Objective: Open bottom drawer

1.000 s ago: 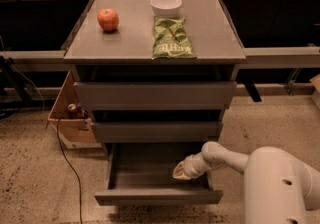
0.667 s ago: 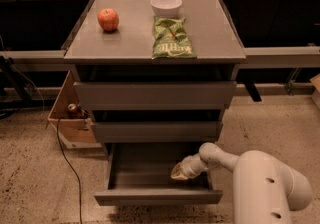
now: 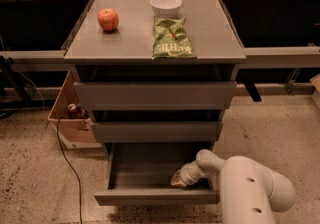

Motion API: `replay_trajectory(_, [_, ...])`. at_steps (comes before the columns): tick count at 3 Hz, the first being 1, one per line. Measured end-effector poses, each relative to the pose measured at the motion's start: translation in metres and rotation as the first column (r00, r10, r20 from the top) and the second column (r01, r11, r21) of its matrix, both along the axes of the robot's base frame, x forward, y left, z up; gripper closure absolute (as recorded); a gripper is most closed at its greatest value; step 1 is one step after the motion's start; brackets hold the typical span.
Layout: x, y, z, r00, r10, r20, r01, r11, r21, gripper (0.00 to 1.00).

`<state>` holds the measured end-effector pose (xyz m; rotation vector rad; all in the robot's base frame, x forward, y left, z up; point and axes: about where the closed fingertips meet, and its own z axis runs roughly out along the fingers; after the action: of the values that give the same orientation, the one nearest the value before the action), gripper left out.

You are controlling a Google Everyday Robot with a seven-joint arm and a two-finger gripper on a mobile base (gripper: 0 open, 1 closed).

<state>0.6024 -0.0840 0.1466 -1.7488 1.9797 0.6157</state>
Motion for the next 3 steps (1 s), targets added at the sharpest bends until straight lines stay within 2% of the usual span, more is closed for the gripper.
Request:
replay_trajectory(1, [-0.019, 0.000, -0.020, 0.9987, -0.034, -0.039, 0.033, 0.999, -0.008, 1.00])
replay_trajectory(2, [-0.020, -0.001, -0.022, 0.9983, -0.037, -0.045, 0.037, 0.999, -0.011, 1.00])
replay_trajectory(3, [-0.039, -0.005, -0.030, 0.9954, -0.033, -0.090, 0.030, 0.999, -0.031, 1.00])
